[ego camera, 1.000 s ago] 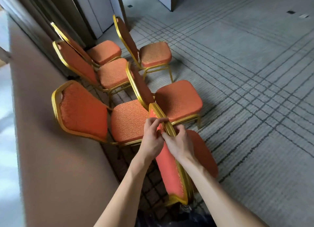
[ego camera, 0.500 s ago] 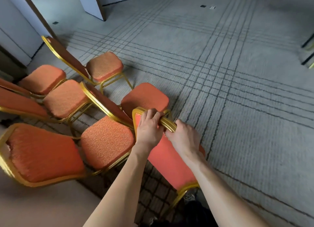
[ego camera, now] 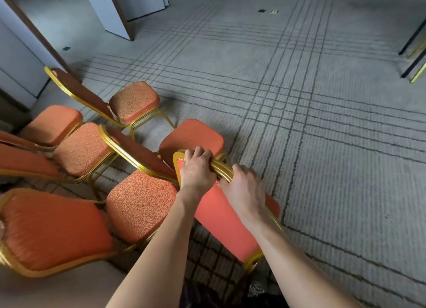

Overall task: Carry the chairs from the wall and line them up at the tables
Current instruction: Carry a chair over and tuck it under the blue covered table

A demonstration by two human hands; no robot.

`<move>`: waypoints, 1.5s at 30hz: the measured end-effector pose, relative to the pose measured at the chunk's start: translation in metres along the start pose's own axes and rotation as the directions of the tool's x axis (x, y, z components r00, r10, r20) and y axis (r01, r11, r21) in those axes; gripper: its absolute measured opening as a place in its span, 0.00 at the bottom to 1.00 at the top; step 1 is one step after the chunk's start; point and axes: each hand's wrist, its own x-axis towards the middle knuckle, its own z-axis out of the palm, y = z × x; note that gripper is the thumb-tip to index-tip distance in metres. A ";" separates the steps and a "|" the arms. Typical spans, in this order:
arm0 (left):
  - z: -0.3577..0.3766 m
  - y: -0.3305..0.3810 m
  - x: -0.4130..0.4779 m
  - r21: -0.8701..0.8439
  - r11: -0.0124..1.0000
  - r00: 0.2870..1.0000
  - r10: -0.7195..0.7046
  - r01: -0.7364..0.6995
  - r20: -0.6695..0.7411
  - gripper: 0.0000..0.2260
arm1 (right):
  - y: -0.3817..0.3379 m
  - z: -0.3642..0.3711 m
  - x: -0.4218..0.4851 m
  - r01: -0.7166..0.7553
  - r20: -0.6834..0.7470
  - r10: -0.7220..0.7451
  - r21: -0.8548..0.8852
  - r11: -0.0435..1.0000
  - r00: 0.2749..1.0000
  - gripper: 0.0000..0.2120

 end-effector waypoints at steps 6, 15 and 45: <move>0.003 0.008 0.028 0.027 0.998 0.998 0.053 -0.054 0.021 0.12 | 0.013 0.002 0.019 -0.010 -0.029 0.008 -0.077 0.997 1.000 0.17; 0.016 0.030 0.097 0.011 0.966 0.959 0.255 -0.258 0.124 0.17 | 0.046 0.003 0.059 -0.208 -0.149 0.187 -0.139 0.968 0.971 0.17; 0.021 -0.012 0.083 0.076 0.878 0.877 0.461 -0.473 0.134 0.15 | 0.011 0.026 0.018 -0.475 -0.196 0.440 -0.199 0.857 0.877 0.13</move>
